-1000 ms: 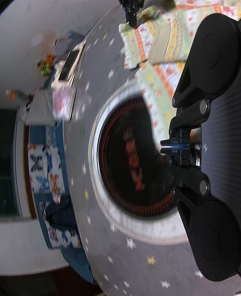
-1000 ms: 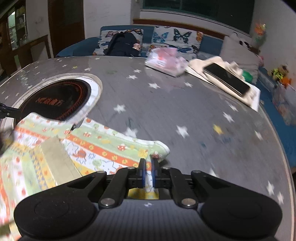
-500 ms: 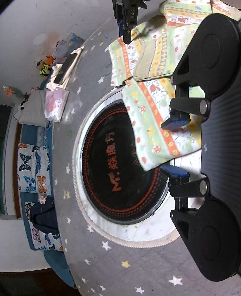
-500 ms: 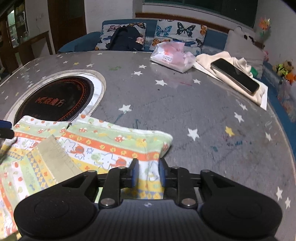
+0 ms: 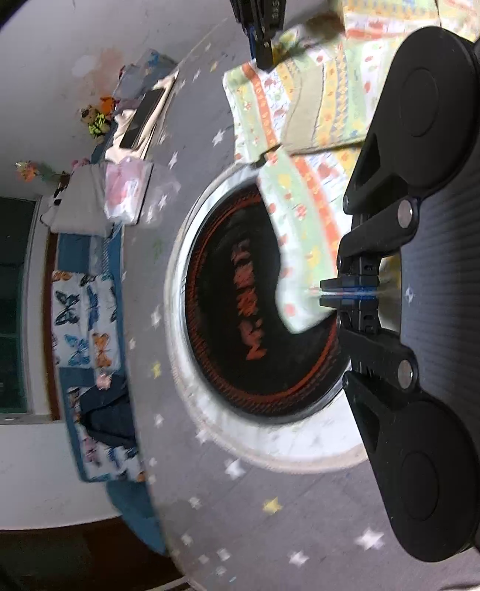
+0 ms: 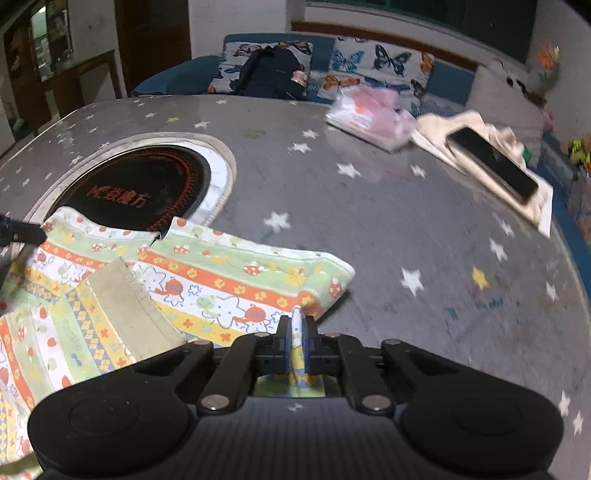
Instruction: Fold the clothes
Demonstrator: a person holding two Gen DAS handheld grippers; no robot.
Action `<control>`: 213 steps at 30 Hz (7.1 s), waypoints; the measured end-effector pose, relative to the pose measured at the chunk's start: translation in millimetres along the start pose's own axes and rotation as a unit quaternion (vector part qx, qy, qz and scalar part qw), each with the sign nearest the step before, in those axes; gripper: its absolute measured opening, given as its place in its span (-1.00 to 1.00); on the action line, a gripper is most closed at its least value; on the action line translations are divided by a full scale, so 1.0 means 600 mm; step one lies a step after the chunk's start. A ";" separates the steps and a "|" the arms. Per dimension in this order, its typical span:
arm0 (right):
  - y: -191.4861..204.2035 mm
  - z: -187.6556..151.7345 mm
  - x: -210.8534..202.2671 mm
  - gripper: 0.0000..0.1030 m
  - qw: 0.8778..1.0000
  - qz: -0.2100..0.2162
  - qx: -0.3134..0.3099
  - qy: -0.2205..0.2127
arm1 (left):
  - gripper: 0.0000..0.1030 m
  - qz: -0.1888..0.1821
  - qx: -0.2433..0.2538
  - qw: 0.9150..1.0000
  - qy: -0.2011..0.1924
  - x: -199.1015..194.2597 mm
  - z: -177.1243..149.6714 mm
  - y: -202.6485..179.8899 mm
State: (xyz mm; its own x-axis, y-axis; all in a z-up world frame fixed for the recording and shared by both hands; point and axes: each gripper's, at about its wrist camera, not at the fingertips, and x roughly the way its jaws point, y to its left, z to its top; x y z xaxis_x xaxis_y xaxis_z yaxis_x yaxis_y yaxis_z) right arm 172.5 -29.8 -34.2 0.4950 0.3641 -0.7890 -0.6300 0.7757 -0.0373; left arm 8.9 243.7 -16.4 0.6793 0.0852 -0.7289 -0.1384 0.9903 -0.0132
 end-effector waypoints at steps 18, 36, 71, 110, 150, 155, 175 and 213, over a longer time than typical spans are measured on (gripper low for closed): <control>0.014 0.048 0.034 -0.33 1.000 0.014 0.006 0.000 | -0.13 -0.029 -0.043 0.998 0.046 -0.013 -0.039 0.017; 0.048 0.089 0.008 -1.00 0.999 0.026 -0.013 -0.037 | -0.94 -0.004 -0.021 1.000 -0.007 -0.014 0.004 0.027; 0.109 0.225 0.163 -0.94 0.999 -0.010 -0.013 -0.044 | -0.93 0.079 -0.050 0.996 -0.016 0.125 0.152 0.186; 0.268 0.044 0.034 -0.19 0.982 0.128 -0.134 -0.023 | -0.15 -0.042 0.064 0.997 -0.014 0.057 0.085 -0.036; 0.273 0.045 0.054 -0.15 0.983 0.137 -0.117 -0.024 | -0.23 -0.090 0.091 0.992 -0.012 0.062 0.054 -0.036; 0.272 0.043 0.054 -0.15 0.983 0.137 -0.120 -0.026 | -0.73 -0.063 0.092 0.994 -0.001 0.092 0.051 -0.033; 0.318 0.089 0.069 -0.18 0.980 0.125 -0.147 -0.051 | -0.97 0.071 -0.113 0.985 -0.106 -0.090 -0.013 0.190; 0.133 0.046 -0.078 -0.94 0.986 -0.023 -0.048 -0.156 | 0.42 0.043 -0.086 0.991 -0.093 -0.127 -0.075 0.110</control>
State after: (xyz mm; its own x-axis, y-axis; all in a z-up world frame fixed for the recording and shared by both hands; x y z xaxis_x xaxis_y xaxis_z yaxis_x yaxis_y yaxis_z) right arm 115.7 29.3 16.3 0.6751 0.4815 -0.5589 -0.6487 0.7483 -0.1389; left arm -84.5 297.4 7.6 0.7787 0.2031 -0.5936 -0.3111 0.9466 -0.0842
